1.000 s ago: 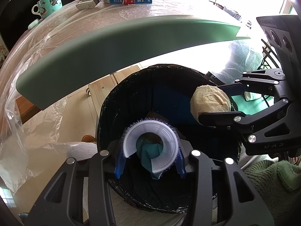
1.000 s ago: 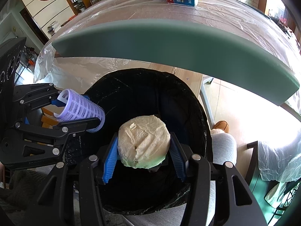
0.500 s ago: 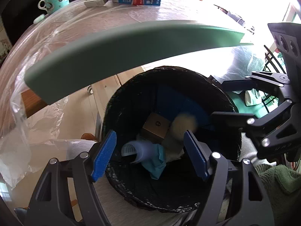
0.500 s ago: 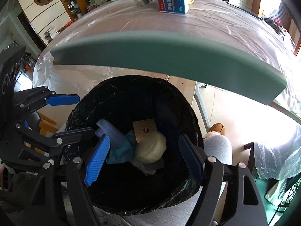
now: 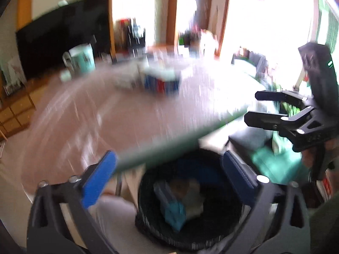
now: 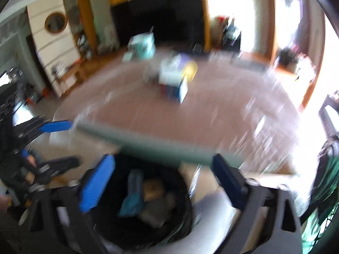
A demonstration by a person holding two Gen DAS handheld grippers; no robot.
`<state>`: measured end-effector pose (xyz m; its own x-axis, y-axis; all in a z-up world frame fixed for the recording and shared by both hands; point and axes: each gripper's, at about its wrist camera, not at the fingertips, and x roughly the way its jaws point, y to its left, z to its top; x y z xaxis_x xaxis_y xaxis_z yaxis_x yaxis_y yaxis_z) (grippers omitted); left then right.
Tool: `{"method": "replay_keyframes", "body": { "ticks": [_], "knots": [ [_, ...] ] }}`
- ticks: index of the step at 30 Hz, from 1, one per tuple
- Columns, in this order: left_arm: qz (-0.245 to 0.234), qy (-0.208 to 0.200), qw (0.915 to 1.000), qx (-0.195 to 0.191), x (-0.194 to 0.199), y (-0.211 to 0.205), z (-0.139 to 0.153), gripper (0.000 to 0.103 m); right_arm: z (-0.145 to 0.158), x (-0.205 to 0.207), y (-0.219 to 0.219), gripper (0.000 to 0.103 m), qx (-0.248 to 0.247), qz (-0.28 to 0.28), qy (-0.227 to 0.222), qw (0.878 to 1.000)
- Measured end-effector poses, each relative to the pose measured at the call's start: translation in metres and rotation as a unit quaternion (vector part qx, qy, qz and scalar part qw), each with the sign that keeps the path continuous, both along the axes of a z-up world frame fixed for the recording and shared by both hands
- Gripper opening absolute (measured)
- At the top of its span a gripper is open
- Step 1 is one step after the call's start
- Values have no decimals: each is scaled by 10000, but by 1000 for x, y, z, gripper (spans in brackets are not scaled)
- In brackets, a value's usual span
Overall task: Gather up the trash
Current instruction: 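Move both open tools back over the table items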
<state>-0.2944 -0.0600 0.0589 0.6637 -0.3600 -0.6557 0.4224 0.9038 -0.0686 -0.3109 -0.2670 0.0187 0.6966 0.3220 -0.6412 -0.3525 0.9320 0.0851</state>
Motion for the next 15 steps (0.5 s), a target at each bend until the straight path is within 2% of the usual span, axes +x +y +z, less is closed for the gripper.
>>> {"method": "replay_keyframes", "body": {
  "ticks": [3, 6, 8, 11, 13, 15],
  "knots": [
    [-14, -31, 10000, -10, 22, -8, 9, 101, 22, 38, -4, 99, 88, -202, -143, 9997],
    [-57, -51, 9998, 162, 50, -22, 6, 101, 29, 91, -4, 99, 295, -63, 20, 9995],
    [-24, 246, 9996, 100, 70, -29, 3, 101, 28, 125, -4, 99, 174, -263, 86, 9995],
    [65, 459, 9988, -132, 94, -37, 1, 101, 19, 176, 3, 98, -208, -384, 225, 9988],
    [152, 525, 9982, -238, 111, -45, 1, 101, 7, 201, 9, 90, -488, -382, 342, 9975],
    [201, 559, 9978, -309, 126, -52, 1, 101, -8, 227, 12, 74, -647, -299, 612, 9956]
  ]
}}
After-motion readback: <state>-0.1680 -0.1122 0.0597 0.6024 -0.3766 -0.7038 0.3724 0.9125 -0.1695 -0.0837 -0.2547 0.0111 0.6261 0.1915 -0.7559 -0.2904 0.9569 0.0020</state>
